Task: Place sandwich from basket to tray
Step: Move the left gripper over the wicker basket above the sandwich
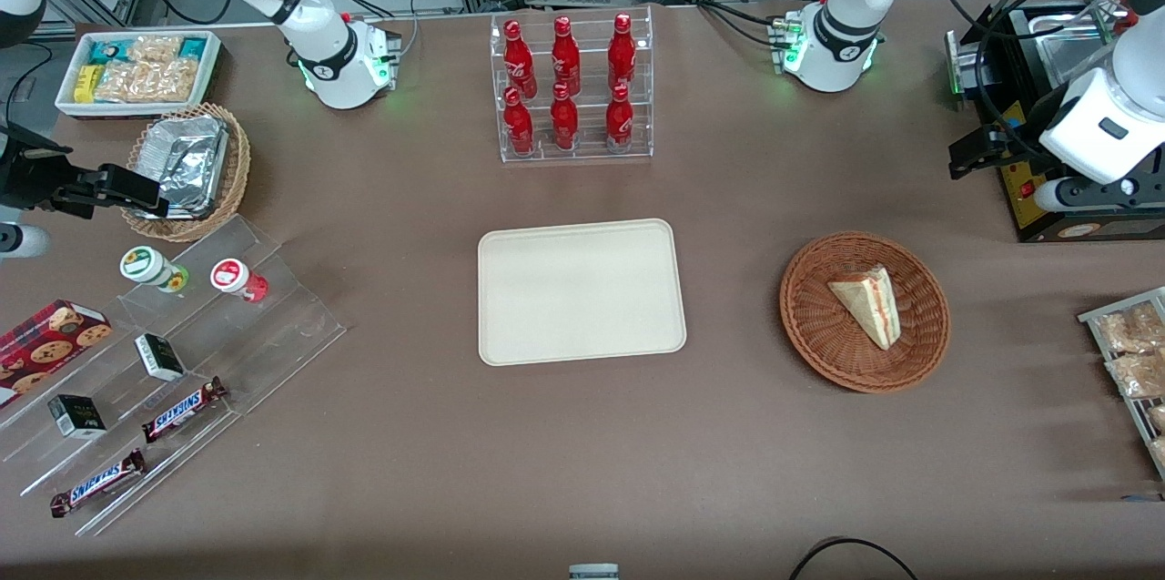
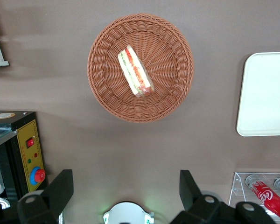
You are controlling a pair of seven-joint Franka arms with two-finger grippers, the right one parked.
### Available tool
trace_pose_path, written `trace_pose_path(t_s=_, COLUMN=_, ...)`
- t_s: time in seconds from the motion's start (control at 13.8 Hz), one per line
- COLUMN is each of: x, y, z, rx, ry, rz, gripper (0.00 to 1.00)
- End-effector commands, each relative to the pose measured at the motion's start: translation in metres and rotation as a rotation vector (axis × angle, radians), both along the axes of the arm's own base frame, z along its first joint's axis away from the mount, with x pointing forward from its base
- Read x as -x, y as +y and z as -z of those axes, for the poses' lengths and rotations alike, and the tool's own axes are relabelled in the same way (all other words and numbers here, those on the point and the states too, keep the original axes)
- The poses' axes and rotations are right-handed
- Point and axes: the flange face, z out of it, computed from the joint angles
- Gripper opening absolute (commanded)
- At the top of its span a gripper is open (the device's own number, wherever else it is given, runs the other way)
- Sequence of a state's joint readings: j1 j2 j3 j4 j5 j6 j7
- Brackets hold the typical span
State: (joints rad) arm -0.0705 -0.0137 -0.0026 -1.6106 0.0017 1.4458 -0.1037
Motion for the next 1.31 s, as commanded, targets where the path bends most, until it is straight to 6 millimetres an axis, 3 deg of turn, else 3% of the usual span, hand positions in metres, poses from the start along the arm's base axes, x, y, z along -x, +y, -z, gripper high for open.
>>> trace_pose_path(t_s=0.0, x=0.002, y=0.003, z=-0.004, rx=0.006, ry=-0.005, rz=-0.005, gripper=1.00)
trace_pose_path(t_s=0.22, x=-0.003, y=0.002, z=0.002, rx=0.004, ry=-0.007, rz=-0.008, gripper=1.00)
trace_pose_path(t_s=0.44, x=-0.013, y=-0.003, z=0.026, rx=0.002, ry=0.004, rz=0.001, gripper=1.00)
trace_pose_path(t_s=1.02, x=-0.021, y=-0.006, z=0.142, rx=0.010, ry=-0.037, rz=-0.006, gripper=1.00)
trace_pose_path(t_s=1.24, x=-0.021, y=-0.005, z=0.186, rx=-0.003, ry=-0.052, rz=-0.082, gripper=1.00)
